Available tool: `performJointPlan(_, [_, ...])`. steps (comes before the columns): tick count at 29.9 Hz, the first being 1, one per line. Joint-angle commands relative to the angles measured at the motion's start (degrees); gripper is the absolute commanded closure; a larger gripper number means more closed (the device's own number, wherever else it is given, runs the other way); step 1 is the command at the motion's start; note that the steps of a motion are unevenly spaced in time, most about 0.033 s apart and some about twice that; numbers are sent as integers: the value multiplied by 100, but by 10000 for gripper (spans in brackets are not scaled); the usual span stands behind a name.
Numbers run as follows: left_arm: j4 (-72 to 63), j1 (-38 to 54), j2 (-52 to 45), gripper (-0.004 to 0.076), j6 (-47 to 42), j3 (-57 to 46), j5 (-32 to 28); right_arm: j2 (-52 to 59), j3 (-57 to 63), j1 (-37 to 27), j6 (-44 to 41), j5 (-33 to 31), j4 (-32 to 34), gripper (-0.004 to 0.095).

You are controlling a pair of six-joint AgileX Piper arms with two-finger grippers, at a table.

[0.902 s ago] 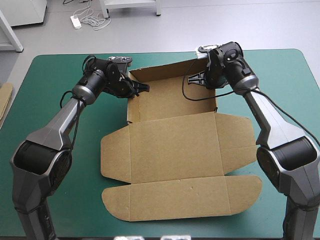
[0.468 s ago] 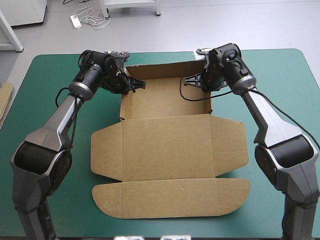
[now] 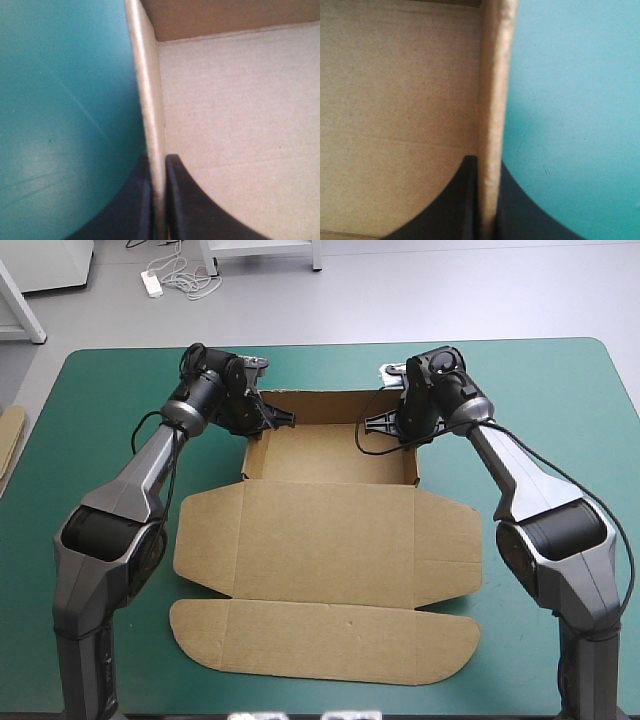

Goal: Fold the box

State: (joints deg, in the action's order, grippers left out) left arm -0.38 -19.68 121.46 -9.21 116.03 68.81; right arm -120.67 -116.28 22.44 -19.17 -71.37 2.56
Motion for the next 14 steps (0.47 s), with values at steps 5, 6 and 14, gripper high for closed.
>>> performJointPlan(5, [-334, -83, -44, 733, 223, 83, 462, 99, 94, -35, 167, -11, -159, 911])
performJointPlan(6, [-334, -83, -39, 732, 223, 83, 449, 75, 94, -35, 177, -11, -159, 911])
performJointPlan(14, [-256, -83, -29, 719, 360, 83, 342, 75, 84, -35, 364, -11, -10, 897])
